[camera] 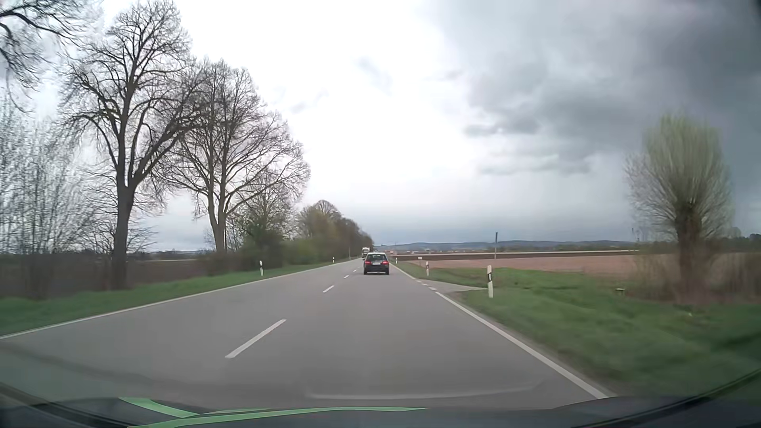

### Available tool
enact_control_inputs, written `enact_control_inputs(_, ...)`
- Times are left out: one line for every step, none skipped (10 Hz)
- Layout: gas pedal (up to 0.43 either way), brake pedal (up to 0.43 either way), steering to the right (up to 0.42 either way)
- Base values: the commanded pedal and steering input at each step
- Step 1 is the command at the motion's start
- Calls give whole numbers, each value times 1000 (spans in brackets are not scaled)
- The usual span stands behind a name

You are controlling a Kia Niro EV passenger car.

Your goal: Follow the waypoints while adhering to traffic rules and regulations

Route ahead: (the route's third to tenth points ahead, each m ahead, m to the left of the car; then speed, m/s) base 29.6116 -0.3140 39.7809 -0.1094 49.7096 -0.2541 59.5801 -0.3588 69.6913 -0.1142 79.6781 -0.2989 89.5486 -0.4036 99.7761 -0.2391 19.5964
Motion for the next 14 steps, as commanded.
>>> enact_control_inputs(98, 0, -1)
enact_control_inputs(98, 0, -1)
enact_control_inputs(98, 0, -1)
enact_control_inputs(110, 0, -1)
enact_control_inputs(110, 0, -1)
enact_control_inputs(118, 0, -1)
enact_control_inputs(130, 0, -1)
enact_control_inputs(130, 0, -1)
enact_control_inputs(130, 0, -1)
enact_control_inputs(130, 0, -1)
enact_control_inputs(130, 0, -1)
enact_control_inputs(138, 0, -1)
enact_control_inputs(138, 0, -1)
enact_control_inputs(138, 0, -1)
